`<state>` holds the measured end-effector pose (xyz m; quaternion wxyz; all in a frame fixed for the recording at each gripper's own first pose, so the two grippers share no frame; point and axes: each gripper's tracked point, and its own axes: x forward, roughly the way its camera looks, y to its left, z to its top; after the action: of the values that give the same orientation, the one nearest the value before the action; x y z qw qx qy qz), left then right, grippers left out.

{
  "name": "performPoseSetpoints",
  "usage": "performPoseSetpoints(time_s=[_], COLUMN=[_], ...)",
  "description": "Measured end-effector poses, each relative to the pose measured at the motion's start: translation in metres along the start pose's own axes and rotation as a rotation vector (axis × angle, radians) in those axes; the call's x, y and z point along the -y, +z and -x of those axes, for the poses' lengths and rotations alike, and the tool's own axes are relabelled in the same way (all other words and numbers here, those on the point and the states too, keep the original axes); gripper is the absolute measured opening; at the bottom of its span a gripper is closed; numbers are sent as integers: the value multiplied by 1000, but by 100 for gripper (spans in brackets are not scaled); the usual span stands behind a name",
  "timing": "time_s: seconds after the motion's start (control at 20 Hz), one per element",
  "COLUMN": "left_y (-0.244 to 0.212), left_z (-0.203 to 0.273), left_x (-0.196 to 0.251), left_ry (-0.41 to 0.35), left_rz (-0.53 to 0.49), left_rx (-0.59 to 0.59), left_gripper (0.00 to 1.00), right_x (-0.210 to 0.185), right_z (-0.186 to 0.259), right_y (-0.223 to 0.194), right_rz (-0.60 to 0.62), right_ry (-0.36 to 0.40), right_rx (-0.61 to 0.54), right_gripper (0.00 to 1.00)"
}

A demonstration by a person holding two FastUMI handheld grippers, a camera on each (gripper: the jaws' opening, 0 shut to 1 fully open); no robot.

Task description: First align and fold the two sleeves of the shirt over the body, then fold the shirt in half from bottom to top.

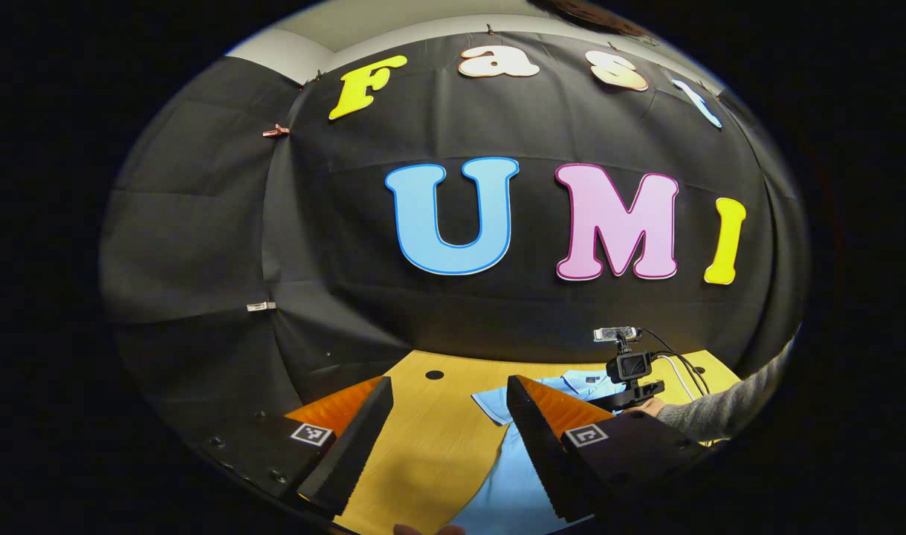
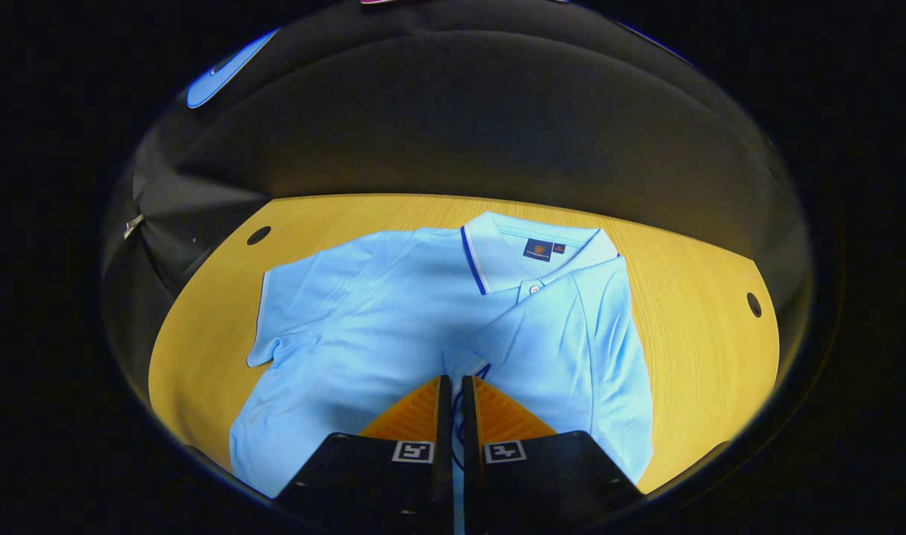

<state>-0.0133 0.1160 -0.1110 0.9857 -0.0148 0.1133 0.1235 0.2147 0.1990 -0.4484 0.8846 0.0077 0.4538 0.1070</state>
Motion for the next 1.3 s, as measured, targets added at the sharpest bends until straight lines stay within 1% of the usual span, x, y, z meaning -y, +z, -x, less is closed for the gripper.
performPoseSetpoints(time_s=[0.2, 0.25, 0.35, 0.4, 0.45, 0.5, 0.55, 0.6, 0.75, 0.85, 0.95, 1.0, 1.15, 1.2, 1.3], left_y=[-3, -4, -3, -3, -4, -5, -7, -10, -24, -30, -40, -48, -83, -99, -124], left_z=[-4, -3, -4, -4, -5, -7, -10, -15, -39, -61, -88, -104, -158, -177, -215], left_x=[-2, -3, -3, -2, -3, -1, 1, 3, 11, 19, 34, 46, 84, 92, 95], left_ry=[6, 6, 4, 2, -2, -10, -22, -35, -57, -79, -119, -151, -230, -231, -195], left_rz=[11, 11, 5, 0, -4, -7, -8, -9, -29, -45, -56, -49, 16, 53, 126], left_rx=[-10, -12, -13, -13, -14, -17, -21, -31, -63, -66, -91, -118, -233, -291, -388], left_gripper=[98, 98, 98, 98, 98, 94, 98, 98, 98, 98, 98, 98, 98, 98, 98], right_x=[-7, -8, -2, -2, -2, -3, -5, -6, -4, -3, 0, 1, 7, 10, 19], right_z=[1, 1, 1, 4, 9, 15, 26, 41, 103, 148, 194, 218, 282, 302, 340], right_y=[6, 7, 9, 13, 20, 27, 35, 46, 80, 91, 99, 100, 95, 93, 92], right_rz=[-15, -22, -21, -25, -31, -34, -37, -39, -26, -2, 23, 34, 46, 53, 74], right_ry=[31, 31, 9, 6, 8, 19, 30, 41, 51, 59, 62, 63, 66, 67, 56], right_rx=[42, 50, 67, 92, 125, 160, 200, 250, 424, 506, 586, 621, 699, 721, 759], right_gripper=[20, 26, 40, 45, 61, 65, 71, 74, 75, 75, 75, 75, 75, 75, 75])
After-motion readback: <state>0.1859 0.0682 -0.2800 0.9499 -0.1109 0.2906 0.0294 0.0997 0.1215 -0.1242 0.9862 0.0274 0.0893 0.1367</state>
